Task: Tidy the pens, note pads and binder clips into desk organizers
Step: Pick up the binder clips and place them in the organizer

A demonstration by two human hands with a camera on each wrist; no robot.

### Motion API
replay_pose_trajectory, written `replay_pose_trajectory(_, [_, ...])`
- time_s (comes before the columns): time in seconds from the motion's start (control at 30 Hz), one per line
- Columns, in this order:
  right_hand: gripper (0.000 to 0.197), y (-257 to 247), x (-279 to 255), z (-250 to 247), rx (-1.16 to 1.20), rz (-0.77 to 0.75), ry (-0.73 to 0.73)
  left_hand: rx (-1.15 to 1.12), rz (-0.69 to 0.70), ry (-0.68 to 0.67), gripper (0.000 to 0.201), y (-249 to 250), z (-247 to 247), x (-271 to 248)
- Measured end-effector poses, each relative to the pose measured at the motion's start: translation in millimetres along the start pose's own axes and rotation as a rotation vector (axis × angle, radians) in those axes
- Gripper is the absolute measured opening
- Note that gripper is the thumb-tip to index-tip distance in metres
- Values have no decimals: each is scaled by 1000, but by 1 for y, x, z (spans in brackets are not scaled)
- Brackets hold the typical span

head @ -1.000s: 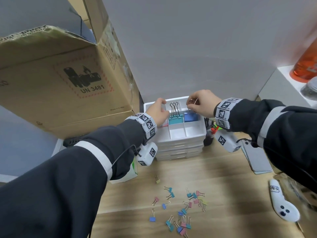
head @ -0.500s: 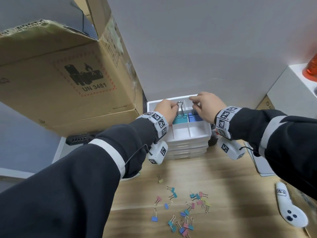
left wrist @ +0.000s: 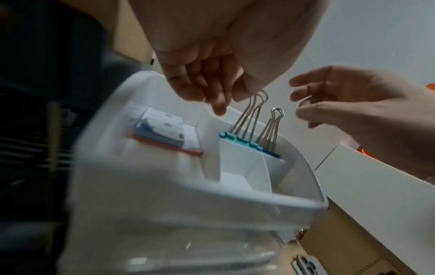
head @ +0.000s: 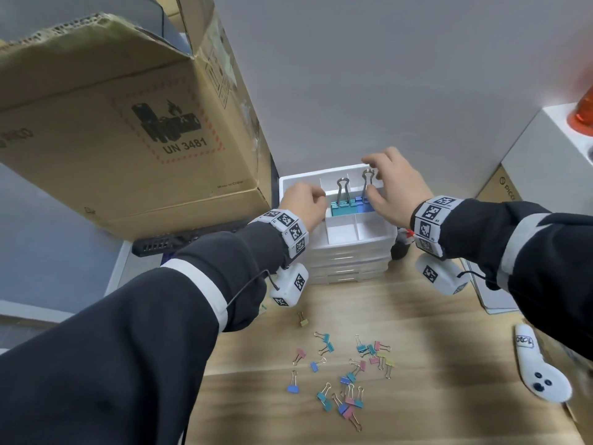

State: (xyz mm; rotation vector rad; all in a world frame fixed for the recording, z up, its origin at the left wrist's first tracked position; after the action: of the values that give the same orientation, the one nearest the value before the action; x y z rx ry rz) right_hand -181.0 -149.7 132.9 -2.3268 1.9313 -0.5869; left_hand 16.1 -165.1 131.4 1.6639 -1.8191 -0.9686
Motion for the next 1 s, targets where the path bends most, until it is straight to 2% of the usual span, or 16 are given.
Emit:
replay_pose_trajectory(0.1, [36,-15,-15,-1,46,-90,12,-22,46,43,23,-11,-5,-23])
replay_pose_trajectory(0.3, [22,-47,-56,22,56,-237,-139,7,42,10,20,-49,6,-64])
replay_pose_trajectory(0.47, [12,-57,-102,70,29,-261,-430,72,143,-45,16,-74,29,-101])
replay_pose_trajectory(0.53, [12,-49,-125,99,-17,-205,-581,85,87,-85,14,-93,42,-114])
replay_pose_trajectory(0.63, [12,-28,-164,141,-66,-117,-757,122,-71,-224,14,-133,66,-130])
replay_pose_trajectory(0.7, [7,-14,-188,162,-73,-63,-791,136,-146,-281,14,-161,83,-143])
replay_pose_trajectory(0.87, [14,-6,-229,187,-50,-23,-816,205,-222,-424,11,-200,116,-167])
replay_pose_trajectory(1.0, [15,-10,-228,193,-49,-37,-766,240,-217,-426,10,-204,128,-161])
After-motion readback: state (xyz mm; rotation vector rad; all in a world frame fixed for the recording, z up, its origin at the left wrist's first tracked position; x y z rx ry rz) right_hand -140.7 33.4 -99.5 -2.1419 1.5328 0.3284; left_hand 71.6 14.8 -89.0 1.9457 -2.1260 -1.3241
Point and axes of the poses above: each hand's wrist, its own x-axis towards the middle knuckle, its own z-axis out of the palm, y = z × x, the point moved 3 cm from there along x, towards the middle knuckle, and after that the axes turned 13 degrees about -x, right-handed, at the moved point
